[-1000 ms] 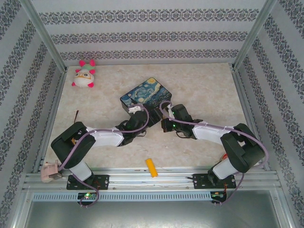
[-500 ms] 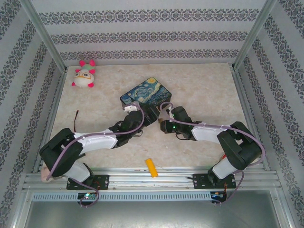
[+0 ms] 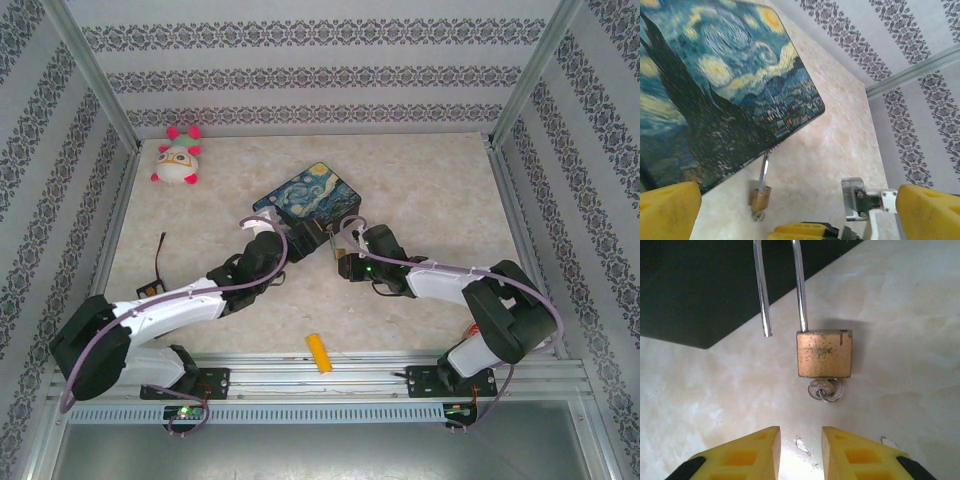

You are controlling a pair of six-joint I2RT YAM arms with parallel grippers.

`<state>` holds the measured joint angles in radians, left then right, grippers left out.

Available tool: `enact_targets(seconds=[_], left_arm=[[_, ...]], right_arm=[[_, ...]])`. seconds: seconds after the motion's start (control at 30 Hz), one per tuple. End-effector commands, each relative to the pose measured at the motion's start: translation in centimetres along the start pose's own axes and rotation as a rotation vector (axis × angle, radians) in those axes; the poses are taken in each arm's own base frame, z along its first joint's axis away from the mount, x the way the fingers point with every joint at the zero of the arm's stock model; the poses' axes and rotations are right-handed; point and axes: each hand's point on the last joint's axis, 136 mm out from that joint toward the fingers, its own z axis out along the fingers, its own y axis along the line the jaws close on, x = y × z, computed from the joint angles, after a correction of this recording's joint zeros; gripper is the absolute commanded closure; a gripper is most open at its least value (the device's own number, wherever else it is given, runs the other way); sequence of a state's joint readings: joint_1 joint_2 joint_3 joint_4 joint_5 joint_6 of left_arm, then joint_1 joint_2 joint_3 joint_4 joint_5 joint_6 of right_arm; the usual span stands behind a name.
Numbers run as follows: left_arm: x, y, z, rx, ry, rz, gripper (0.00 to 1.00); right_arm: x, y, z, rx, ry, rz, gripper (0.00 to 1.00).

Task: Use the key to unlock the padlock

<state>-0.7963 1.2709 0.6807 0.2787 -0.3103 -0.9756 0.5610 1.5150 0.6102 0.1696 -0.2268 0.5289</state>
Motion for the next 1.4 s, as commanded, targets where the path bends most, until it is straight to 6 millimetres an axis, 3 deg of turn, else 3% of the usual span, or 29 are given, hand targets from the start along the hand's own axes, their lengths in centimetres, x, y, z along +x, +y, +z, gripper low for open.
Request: enact_targets(seconds=[0.0,0.17,0.33,0.57,0.87,1.1,1.37], left_arm=[[-2.8,1.6,-1.4,-0.143,-0.072,0.148,0.01],[-5.3,2.4,-2.5,-0.333,-0.073,0.364,0.01],[-5.8,2.2,-1.6,-0.416,-0.016,0.496,0.01],[-5.6,4.8,1.7,-0.523,0.156,0.489,0.01],[-5.2,7.1,5.5,-0.574,0.239,0.466,0.01],[-4.8,8.9,6.7,-0.613,0.236,0.458,0.01],[-4.0,10.3,7.1,-0.654,0.265,0.462,0.01]], right_arm=[[-1.8,0.2,-0.8,-0.009,-0.017,0.025,0.69],[-2.9,-0.1,-0.9,-0.023,-0.011,0.048,0.61],[-3.6,-1.1,-0.1,0.017,0.044,0.046,0.55],[-3.2,-1.9,1.8,0.064,0.144,0.021,0.54],[-3.1,-1.3,2.9,0.039,0.163,0.003,0.53],[-3.2,-0.9,3.7,0.033,0.172,-0.003,0.53],[-2.8,-1.7,4.6,0.079,0.19,0.005,0.53]])
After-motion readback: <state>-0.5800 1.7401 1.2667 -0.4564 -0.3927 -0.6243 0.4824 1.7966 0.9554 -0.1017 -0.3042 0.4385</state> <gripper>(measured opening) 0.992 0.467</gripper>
